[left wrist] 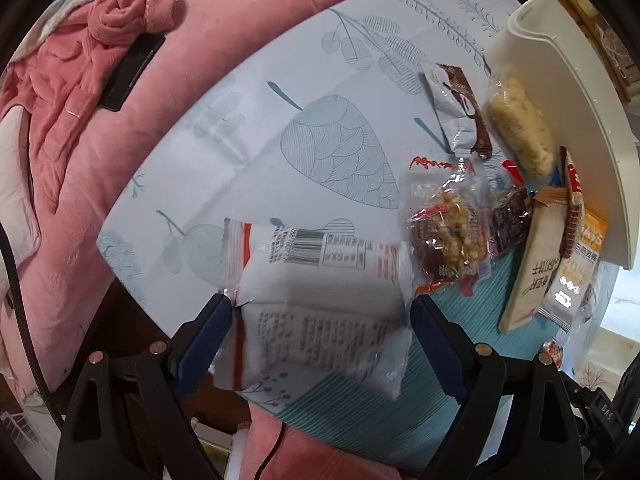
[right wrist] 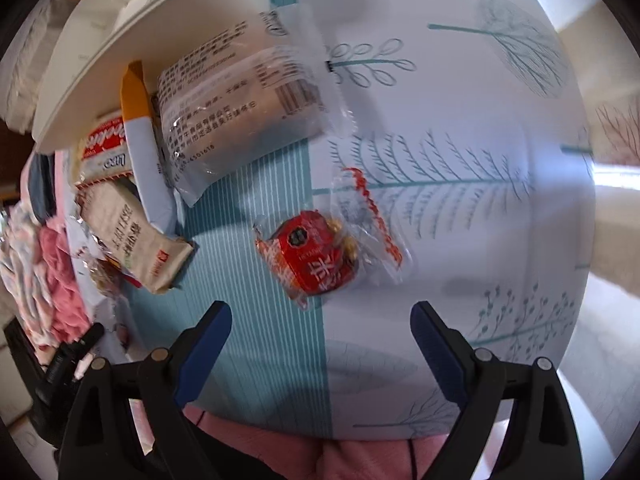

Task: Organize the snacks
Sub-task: 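Grasp the white printed snack bag with the left tool while the right grasps the red round wrapped snack, then carry both held snacks up over the white basket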

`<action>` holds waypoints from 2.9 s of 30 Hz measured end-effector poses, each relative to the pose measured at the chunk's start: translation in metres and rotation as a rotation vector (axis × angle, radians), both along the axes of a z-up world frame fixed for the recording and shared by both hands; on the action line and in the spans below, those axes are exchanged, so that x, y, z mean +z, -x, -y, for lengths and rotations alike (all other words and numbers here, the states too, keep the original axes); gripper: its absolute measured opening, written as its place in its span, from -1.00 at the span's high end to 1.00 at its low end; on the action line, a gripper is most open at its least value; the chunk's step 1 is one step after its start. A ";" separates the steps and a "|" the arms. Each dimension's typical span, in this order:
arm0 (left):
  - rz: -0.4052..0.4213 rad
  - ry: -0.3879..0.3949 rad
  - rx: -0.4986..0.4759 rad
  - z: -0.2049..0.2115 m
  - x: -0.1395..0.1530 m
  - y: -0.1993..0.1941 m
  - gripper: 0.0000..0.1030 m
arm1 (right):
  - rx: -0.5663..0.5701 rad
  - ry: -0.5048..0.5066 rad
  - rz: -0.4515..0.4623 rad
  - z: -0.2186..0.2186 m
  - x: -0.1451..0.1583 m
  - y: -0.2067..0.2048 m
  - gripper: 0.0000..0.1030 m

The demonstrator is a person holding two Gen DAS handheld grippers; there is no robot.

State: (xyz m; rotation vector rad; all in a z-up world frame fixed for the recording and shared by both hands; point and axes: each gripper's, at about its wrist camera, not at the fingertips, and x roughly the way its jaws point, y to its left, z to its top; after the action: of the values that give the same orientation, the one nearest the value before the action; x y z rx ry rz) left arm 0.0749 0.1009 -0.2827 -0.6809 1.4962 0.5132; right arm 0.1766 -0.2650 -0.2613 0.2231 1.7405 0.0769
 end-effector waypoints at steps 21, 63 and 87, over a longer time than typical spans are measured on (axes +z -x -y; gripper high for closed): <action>-0.007 0.005 -0.014 -0.012 -0.006 -0.016 -0.56 | 0.088 0.149 0.074 -0.047 -0.016 -0.039 -0.15; 0.246 0.023 -0.419 0.071 0.214 -0.050 -0.27 | -0.227 -0.158 0.311 0.016 0.118 -0.003 -0.05; 0.384 0.047 -0.631 0.051 0.233 -0.200 -0.29 | -0.206 -0.195 0.576 -0.057 0.174 -0.074 -0.05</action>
State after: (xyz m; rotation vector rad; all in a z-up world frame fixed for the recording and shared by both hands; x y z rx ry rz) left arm 0.2752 0.0495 -0.0494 -0.2876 1.2681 -0.1324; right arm 0.2510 -0.2078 -0.0871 0.4722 1.1300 0.1453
